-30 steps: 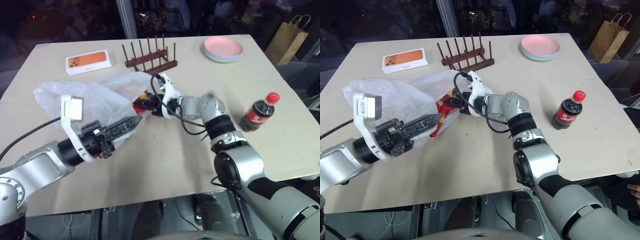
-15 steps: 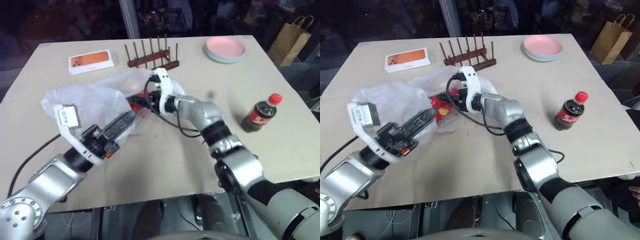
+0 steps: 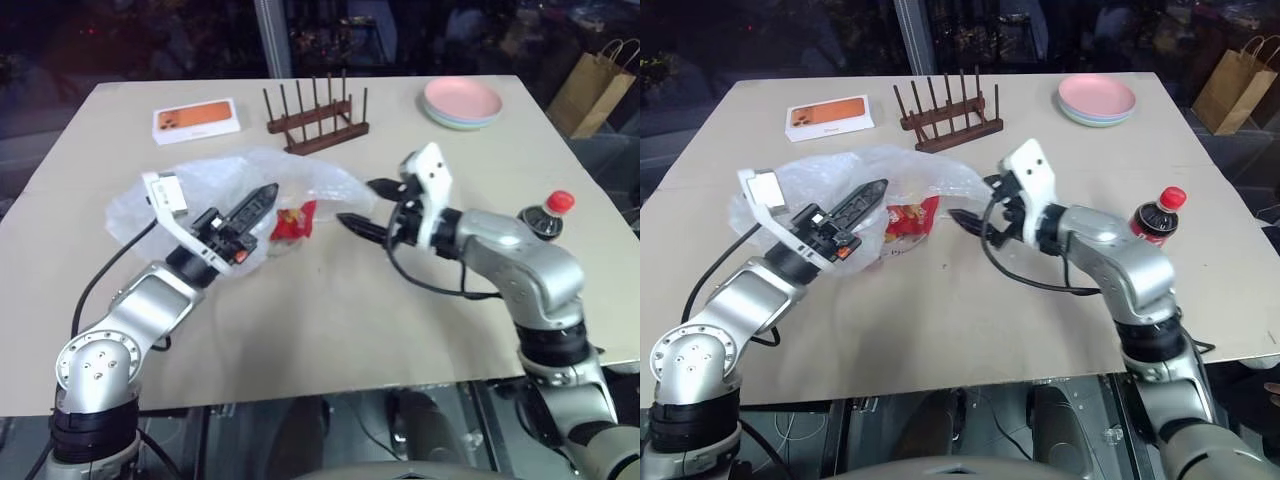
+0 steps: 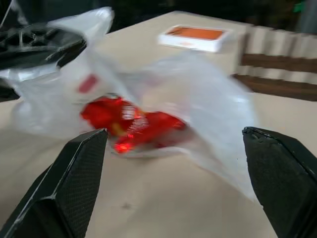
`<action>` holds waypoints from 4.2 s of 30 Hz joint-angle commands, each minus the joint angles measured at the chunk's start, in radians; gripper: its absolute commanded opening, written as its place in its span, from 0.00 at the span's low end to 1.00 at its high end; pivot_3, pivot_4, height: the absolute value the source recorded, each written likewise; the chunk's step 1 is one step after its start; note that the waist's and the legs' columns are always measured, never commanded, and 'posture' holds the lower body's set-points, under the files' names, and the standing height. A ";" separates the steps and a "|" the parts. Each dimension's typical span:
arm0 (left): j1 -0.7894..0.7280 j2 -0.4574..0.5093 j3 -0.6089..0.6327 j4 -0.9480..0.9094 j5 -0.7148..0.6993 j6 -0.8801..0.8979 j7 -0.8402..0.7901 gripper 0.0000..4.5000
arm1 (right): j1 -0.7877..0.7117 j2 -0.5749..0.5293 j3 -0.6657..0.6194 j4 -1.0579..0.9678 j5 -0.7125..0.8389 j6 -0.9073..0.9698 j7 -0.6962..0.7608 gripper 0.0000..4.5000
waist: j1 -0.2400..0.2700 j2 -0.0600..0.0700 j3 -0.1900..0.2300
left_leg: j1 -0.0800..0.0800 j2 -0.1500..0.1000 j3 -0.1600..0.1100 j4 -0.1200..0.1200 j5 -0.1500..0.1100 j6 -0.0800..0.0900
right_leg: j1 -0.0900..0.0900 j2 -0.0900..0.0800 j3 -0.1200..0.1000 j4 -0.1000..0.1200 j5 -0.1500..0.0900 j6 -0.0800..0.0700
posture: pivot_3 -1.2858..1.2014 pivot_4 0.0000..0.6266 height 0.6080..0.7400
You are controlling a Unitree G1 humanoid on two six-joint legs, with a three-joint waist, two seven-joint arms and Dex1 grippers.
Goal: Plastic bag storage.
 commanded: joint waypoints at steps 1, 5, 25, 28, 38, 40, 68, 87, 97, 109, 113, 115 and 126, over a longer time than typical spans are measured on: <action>-0.042 0.001 0.012 0.030 -0.002 0.024 -0.069 0.00 | 0.081 -0.103 -0.173 -0.261 0.005 0.126 -0.103 0.98 | 0.006 0.000 0.000 | 0.000 0.000 0.000 0.000 0.000 0.000 | 0.000 0.000 0.000 0.000 0.000 0.000 | 0.52 0.24 1.00; -0.071 0.000 0.020 0.075 -0.086 0.081 -0.114 0.00 | 0.259 -0.218 -0.259 -0.448 0.018 0.214 -0.128 0.98 | 0.011 -0.001 -0.001 | 0.000 -0.001 -0.001 0.000 0.000 0.000 | 0.001 -0.002 -0.001 -0.002 -0.001 0.000 | 0.52 0.24 1.00; 0.057 0.061 0.198 -0.097 -0.191 0.068 0.006 0.00 | -0.340 0.211 0.181 1.101 -0.405 -0.738 -0.039 0.89 | -0.016 -0.001 0.000 | -0.001 0.001 0.001 -0.001 0.000 0.000 | 0.002 0.001 0.000 -0.009 0.004 0.000 | 0.52 0.24 1.00; 0.047 0.077 0.227 -0.116 -0.227 0.037 0.052 0.00 | -0.415 0.214 0.122 1.203 -0.378 -0.796 -0.003 0.72 | -0.017 -0.001 0.000 | -0.001 0.001 0.001 -0.002 0.000 0.000 | 0.003 0.001 0.000 -0.011 0.005 0.000 | 0.52 0.24 1.00; -0.652 0.259 0.227 0.544 -0.196 0.025 -0.010 0.00 | -0.791 -0.010 -0.084 1.033 -0.193 -0.357 0.144 0.01 | -0.002 0.001 0.009 | -0.001 0.002 -0.005 0.000 0.000 0.000 | 0.002 0.003 -0.006 -0.005 0.004 0.000 | 0.52 0.24 1.00; -0.807 0.289 0.168 0.728 -0.056 0.034 -0.124 0.00 | -0.899 -0.057 -0.108 1.115 -0.203 -0.341 0.148 0.01 | -0.004 0.001 0.007 | 0.003 0.002 -0.002 -0.002 0.000 0.001 | 0.005 0.002 -0.003 -0.006 0.004 -0.001 | 0.52 0.24 1.00; -0.366 -0.117 0.112 0.113 -0.033 0.131 0.051 0.00 | -0.014 -0.299 -0.145 -0.121 -0.163 0.050 0.004 0.70 | -0.014 0.001 0.009 | 0.006 0.001 0.003 0.012 0.000 0.000 | 0.011 -0.001 -0.001 0.001 0.001 0.002 | 0.52 0.24 1.00; -0.422 -0.186 0.028 0.231 0.151 0.125 -0.024 0.00 | 0.252 -0.230 -0.467 -0.352 -0.242 0.321 -0.284 1.00 | 0.017 -0.001 0.008 | 0.000 0.001 0.001 0.011 0.000 0.001 | 0.010 -0.001 -0.003 -0.004 0.002 0.001 | 0.52 0.24 1.00; -0.412 -0.209 0.037 0.194 0.157 0.126 -0.008 0.00 | 0.374 -0.049 -0.440 -0.110 -0.292 0.057 -0.335 1.00 | 0.005 0.000 0.008 | 0.000 0.001 0.001 0.011 0.000 0.001 | 0.010 -0.001 -0.003 -0.004 0.002 0.001 | 0.52 0.24 1.00; -0.418 -0.195 0.056 0.194 0.153 0.136 -0.006 0.00 | 0.343 -0.020 -0.495 0.006 -0.179 -0.191 -0.302 0.71 | 0.005 0.000 0.008 | 0.001 0.000 0.001 0.012 0.000 0.001 | 0.012 -0.001 -0.003 -0.004 0.001 0.002 | 0.52 0.24 1.00; -0.434 -0.197 0.059 0.212 0.150 0.139 -0.006 0.00 | 0.306 -0.028 -0.615 -0.264 0.282 -0.044 -0.251 0.70 | 0.002 0.007 0.012 | 0.000 0.000 0.000 0.011 0.000 0.001 | 0.011 -0.001 -0.003 -0.004 0.002 0.001 | 0.52 0.24 1.00; -0.439 -0.199 0.055 0.220 0.151 0.143 -0.010 0.00 | 0.261 -0.066 -0.629 -0.321 0.552 -0.014 -0.319 0.70 | -0.003 0.010 0.014 | 0.000 0.001 0.000 0.010 0.000 0.001 | 0.011 0.000 -0.002 -0.004 0.003 0.002 | 0.52 0.24 1.00; -0.506 -0.151 0.069 0.262 0.129 0.191 -0.049 0.00 | -0.097 -0.025 -0.025 -0.004 0.576 -0.041 -0.388 0.70 | -0.010 0.009 0.013 | 0.000 0.002 0.000 0.012 0.000 0.001 | 0.011 0.001 -0.002 -0.004 0.001 0.002 | 0.52 0.24 1.00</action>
